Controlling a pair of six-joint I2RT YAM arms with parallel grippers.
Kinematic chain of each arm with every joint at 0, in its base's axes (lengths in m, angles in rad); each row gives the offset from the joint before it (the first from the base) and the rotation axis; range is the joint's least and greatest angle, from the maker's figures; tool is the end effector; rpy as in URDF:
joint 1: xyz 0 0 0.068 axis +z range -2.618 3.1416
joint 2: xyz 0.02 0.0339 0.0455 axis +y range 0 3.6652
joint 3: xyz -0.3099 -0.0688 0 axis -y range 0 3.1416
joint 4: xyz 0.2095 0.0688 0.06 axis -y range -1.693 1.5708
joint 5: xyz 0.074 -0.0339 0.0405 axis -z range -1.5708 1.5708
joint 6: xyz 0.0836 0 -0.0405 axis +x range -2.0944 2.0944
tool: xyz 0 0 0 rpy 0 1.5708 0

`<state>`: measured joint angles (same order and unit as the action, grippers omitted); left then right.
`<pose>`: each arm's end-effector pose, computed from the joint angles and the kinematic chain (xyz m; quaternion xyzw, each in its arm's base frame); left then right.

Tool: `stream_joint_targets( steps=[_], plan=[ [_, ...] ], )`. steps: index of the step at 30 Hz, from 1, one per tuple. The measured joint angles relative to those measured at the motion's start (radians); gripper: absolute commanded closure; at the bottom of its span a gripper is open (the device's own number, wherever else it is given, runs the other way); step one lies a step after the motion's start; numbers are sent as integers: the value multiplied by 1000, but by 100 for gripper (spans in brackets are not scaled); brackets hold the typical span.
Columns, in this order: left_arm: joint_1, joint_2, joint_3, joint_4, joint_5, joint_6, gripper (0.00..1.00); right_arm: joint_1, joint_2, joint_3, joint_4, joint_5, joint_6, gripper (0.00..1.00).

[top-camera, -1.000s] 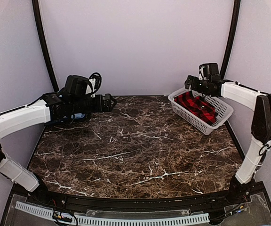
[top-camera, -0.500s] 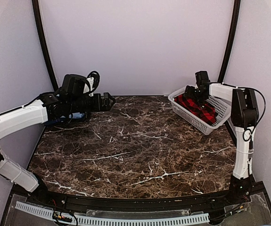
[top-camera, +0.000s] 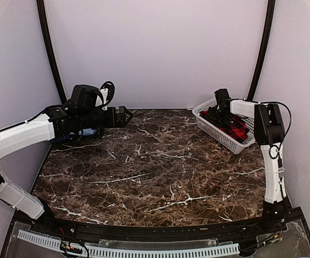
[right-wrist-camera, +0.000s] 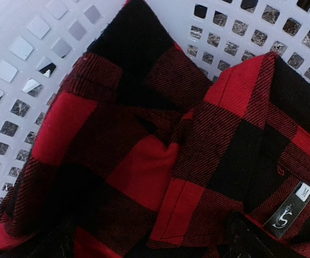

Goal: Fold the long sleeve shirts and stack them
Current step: Pick up the crumpled shirt from the bin.

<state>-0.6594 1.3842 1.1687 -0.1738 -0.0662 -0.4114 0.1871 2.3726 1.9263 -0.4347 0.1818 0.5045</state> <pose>0.2608 -0.1951 0.3721 0.0844 0.8260 -0.2604 0.4928 0.5501 0.0888 0.1722 0.1784 0.9206 0.0338 0.3457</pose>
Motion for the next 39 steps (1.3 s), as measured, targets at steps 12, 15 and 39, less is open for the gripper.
stream_joint_targets(
  steps=[12, 15, 39],
  plan=[
    [0, 0, 0, 0, 2, 8, 1, -1, 5, 2, -20, 23, -29, 94],
    [0, 0, 0, 0, 2, 8, 1, -5, 5, 10, -35, 21, -32, 100],
    [0, 8, 11, 1, -2, 8, 1, 25, -368, 119, -26, 6, -143, 100]
  ],
)
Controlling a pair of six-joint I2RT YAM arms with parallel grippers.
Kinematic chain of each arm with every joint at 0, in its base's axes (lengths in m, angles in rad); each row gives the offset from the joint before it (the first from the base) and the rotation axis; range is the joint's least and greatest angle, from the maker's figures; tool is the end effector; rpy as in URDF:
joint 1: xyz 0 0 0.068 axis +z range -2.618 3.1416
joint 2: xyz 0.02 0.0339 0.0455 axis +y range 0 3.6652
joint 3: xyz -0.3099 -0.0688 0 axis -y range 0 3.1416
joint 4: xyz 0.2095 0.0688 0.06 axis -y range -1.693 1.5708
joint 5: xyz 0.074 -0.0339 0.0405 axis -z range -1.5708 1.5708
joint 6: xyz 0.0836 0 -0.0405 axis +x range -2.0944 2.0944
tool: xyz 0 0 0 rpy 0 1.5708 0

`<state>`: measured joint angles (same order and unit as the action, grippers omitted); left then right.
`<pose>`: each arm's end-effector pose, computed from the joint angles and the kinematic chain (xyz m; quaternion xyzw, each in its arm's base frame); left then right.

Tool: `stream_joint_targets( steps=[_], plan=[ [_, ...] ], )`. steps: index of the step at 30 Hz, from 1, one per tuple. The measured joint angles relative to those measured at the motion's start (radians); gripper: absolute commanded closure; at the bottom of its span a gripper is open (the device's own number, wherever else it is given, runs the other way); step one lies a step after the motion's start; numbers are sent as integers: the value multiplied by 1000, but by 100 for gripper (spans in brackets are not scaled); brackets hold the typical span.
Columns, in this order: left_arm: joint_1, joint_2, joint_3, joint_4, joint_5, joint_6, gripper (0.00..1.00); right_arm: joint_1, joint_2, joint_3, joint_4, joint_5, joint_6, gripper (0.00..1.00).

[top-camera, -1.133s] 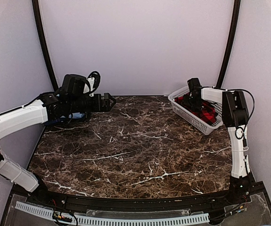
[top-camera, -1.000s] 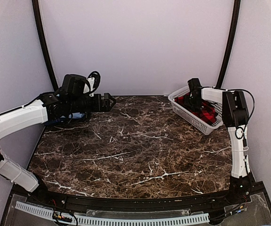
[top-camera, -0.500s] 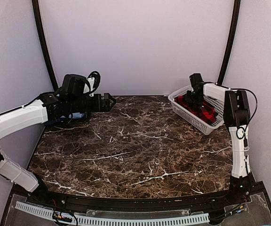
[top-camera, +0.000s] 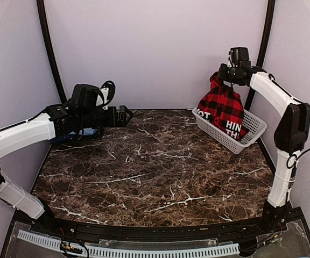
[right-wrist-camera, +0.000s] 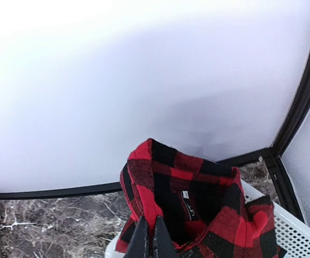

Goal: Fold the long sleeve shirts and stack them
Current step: Pick up the crumpled shirt from the bin, then place the crumpled shirt at the center of the board.

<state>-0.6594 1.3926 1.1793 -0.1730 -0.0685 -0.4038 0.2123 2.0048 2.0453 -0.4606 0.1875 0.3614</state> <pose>0.2630 -0.1966 0.3735 0.0867 0.8249 -0.2583 0.4953 0.4918 0.0901 0.3994 0.1130 0.8292 0.0779 0.5418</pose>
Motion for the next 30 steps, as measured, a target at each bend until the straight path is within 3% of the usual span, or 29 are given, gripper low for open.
stream_joint_targets(
  steps=[10, 21, 26, 30],
  plan=[
    [0, 2, 0, 0, -5, 0, 1, 164, -136, 57, 42, -4, -109, 100],
    [0, -3, 0, -1, -88, -6, 1, 508, -227, 158, 148, -20, -268, 100],
    [0, -24, 0, 0, -123, -16, 1, 593, -251, 154, 198, -60, -294, 100],
    [0, -44, 0, 0, -142, -24, 1, 598, -306, 34, 240, -94, -281, 100]
  ],
)
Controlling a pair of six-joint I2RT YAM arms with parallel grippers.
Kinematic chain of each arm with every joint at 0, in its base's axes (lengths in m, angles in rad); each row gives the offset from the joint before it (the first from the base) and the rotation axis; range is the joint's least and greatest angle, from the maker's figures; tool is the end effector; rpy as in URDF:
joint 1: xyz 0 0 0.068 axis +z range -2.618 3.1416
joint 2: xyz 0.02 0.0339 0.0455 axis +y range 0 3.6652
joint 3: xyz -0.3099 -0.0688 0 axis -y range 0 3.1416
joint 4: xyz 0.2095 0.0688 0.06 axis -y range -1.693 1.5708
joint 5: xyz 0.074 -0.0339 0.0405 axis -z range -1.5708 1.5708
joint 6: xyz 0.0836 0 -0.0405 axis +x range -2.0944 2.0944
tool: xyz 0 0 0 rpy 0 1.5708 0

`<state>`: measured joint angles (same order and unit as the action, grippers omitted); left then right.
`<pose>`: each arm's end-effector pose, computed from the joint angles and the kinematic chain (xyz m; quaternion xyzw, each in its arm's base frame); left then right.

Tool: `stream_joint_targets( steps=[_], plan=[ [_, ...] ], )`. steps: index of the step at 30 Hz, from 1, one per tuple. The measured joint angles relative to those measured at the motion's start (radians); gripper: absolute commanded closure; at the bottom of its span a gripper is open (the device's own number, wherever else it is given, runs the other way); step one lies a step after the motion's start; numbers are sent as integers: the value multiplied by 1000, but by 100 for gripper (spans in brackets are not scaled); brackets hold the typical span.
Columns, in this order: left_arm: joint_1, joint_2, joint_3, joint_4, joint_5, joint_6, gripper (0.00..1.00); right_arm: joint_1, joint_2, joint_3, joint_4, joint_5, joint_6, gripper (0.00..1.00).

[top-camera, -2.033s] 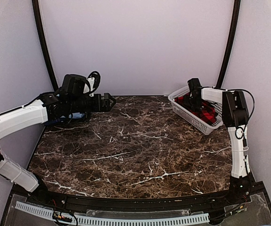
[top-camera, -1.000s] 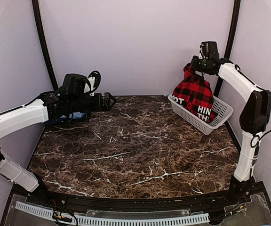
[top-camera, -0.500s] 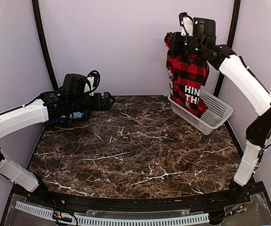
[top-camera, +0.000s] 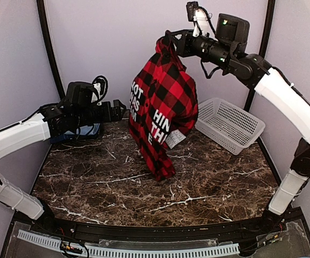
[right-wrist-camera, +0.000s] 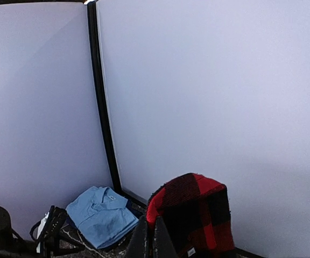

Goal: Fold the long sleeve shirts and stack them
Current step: Place the crumpled shirt at the center of the board, then pick up the crumpled shirt from the center of the board.

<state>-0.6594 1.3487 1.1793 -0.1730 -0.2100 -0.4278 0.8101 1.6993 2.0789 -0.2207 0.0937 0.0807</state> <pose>0.2597 -0.1793 0.3873 0.0339 0.8143 -0.2231 0.5348 0.2727 0.2752 0.5791 -0.1978 0.6181 0.3001 0.6991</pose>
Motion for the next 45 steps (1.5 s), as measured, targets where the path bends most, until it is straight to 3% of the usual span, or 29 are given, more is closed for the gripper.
stream_joint_targets(
  steps=[14, 16, 20, 23, 28, 33, 38, 45],
  plan=[
    [0, 35, -4, 8, 63, -3, 1, 9, -120, -695, 56, -142, 143, 97],
    [0, 63, -7, 8, 89, -5, 1, 31, -119, -757, 53, -144, 166, 69],
    [0, 106, -29, 7, 134, -15, 1, 66, -121, -868, 61, -172, 197, 26],
    [0, 117, -52, 7, 173, -26, 1, 71, -138, -936, 40, -150, 204, 12],
    [0, 132, -76, 18, 282, -34, 1, 10, -268, -1059, 2, -86, 219, 11],
    [-26, 133, -138, 25, 360, -42, 2, -62, -376, -1196, 1, -69, 256, 20],
    [-119, 169, -162, 22, 389, -48, 4, -62, -401, -1341, 2, -122, 318, 28],
    [-245, 278, -144, 19, 377, -53, 5, -58, -413, -1521, 83, -201, 430, 31]
  ],
)
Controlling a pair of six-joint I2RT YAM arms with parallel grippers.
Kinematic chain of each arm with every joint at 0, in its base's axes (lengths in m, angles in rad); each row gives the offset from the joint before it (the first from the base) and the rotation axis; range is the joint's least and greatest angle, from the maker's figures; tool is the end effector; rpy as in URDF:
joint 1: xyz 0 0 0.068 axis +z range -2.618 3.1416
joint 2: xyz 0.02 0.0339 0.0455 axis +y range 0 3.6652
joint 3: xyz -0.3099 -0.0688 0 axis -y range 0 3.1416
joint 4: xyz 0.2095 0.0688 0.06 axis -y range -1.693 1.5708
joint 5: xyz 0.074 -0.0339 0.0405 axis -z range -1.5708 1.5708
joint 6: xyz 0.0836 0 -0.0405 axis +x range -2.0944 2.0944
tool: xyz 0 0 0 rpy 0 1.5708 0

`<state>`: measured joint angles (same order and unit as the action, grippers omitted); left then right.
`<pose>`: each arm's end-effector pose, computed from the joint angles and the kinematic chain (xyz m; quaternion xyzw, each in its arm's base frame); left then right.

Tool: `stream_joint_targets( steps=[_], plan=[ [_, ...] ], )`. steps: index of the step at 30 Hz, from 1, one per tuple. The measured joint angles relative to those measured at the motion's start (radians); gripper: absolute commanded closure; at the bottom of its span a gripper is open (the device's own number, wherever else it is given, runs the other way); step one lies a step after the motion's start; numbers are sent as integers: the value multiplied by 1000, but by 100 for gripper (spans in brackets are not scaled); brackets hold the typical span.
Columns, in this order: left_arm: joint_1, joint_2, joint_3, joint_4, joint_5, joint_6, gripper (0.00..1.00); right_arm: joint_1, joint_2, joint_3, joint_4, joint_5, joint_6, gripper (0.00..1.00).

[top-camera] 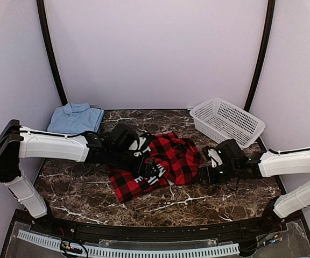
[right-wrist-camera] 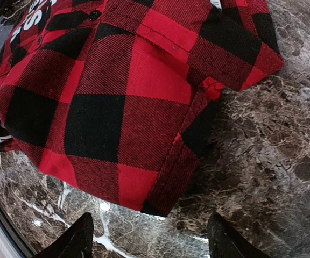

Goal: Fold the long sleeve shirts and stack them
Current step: Pick up the crumpled shirt from the center of the board.

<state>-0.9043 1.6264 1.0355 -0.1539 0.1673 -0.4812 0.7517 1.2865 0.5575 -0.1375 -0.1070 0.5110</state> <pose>0.2114 -0.2913 0.2500 0.2244 0.8853 -0.3143 0.2589 0.1627 0.1643 0.1964 -0.1308 0.9283 0.2438 0.2484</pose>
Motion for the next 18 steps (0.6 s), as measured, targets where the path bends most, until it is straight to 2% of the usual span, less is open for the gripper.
stream_joint_targets(
  steps=[3, 5, 6, 8, 10, 18],
  plan=[
    [-19, 43, 37, 1, -16, -2, 6, 1, 34, -27, 96, -28, 34, 36],
    [-26, 55, 62, 5, -30, -2, 6, 1, 85, -27, 163, -50, 56, 44],
    [-26, 56, 68, 10, -34, -3, 5, 1, 104, -27, 189, -59, 60, 52],
    [-30, 56, 79, 26, -49, -3, 6, 1, 142, -25, 232, -86, 84, 78],
    [-30, 56, 81, 38, -61, -4, 6, 2, 161, -12, 240, -107, 91, 99],
    [-30, -1, 45, 90, -103, 3, 11, 20, 129, 197, 185, -140, 128, 100]
  ],
)
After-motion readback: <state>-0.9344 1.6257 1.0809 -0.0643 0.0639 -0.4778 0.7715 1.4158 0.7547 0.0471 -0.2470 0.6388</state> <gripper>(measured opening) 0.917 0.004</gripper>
